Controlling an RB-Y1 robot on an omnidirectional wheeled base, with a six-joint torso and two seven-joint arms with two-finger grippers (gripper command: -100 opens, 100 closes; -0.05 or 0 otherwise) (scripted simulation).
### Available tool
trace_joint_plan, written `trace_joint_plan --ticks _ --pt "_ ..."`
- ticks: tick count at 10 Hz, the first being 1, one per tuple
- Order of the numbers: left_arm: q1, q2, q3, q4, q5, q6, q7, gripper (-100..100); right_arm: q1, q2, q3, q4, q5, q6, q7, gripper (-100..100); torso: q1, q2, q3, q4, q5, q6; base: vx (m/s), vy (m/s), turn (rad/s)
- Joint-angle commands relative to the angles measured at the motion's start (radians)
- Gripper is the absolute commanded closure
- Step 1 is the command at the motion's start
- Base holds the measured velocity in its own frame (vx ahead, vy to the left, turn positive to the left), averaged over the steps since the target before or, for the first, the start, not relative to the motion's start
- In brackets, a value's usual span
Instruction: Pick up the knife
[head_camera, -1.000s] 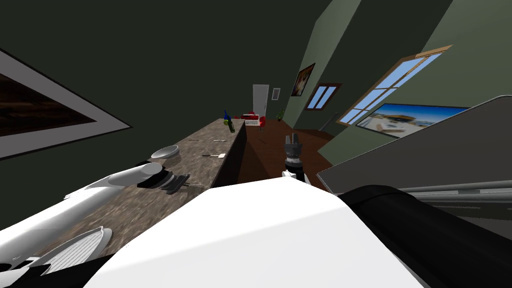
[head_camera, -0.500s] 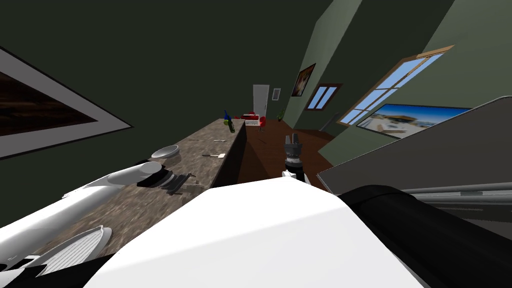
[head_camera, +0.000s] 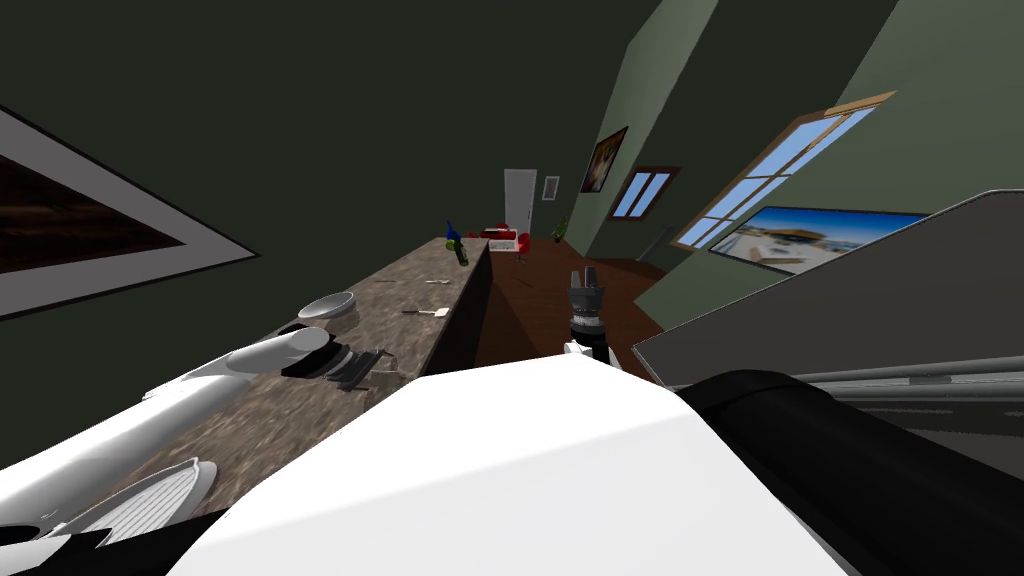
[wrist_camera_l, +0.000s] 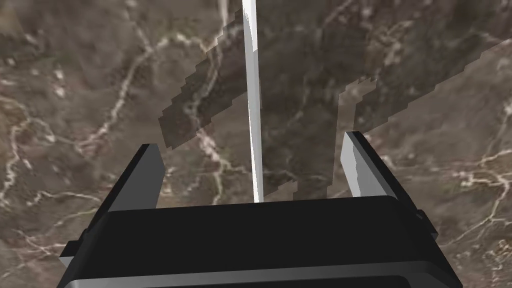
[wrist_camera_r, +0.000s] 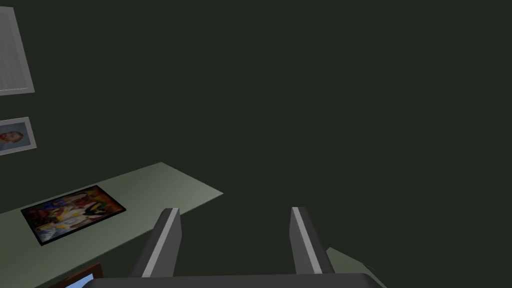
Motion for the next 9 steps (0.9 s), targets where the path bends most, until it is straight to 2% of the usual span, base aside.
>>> trace_joint_plan --ticks 1,5,6,7,8,9 --pt "0.0 0.0 0.0 0.0 0.0 0.0 0.0 100 0.0 0.0 0.0 0.0 0.0 0.0 0.0 0 0.0 0.0 0.0 0.0 0.0 0.0 0.0 0.0 0.0" --pt "-0.009 -0.001 0.008 -0.005 0.003 -0.013 -0.005 100 0.0 0.0 0.0 0.0 0.0 0.0 0.0 0 -0.001 -0.007 -0.007 -0.008 -0.001 -0.002 0.002 0.0 -0.006" --pt "-0.008 -0.001 0.008 -0.005 0.003 -0.013 -0.005 0 0.0 0.0 0.0 0.0 0.0 0.0 0.0 0 -0.001 -0.007 -0.008 -0.008 -0.001 -0.002 0.0 0.0 0.0" --pt "-0.011 0.018 0.002 -0.001 0.015 0.016 -0.002 100 0.0 0.0 0.0 0.0 0.0 0.0 0.0 0 -0.001 -0.008 -0.008 -0.008 -0.001 -0.002 0.001 0.0 0.064" --pt "-0.012 0.008 0.003 -0.002 0.009 0.001 -0.003 100 0.0 0.0 0.0 0.0 0.0 0.0 0.0 0 -0.001 -0.007 -0.007 -0.008 -0.001 -0.003 0.001 0.0 0.027" --pt "-0.012 0.01 0.002 -0.001 0.009 0.006 -0.002 0 0.0 0.0 0.0 0.0 0.0 0.0 0.0 0 -0.001 -0.007 -0.007 -0.007 -0.001 -0.002 0.0 0.0 0.0"
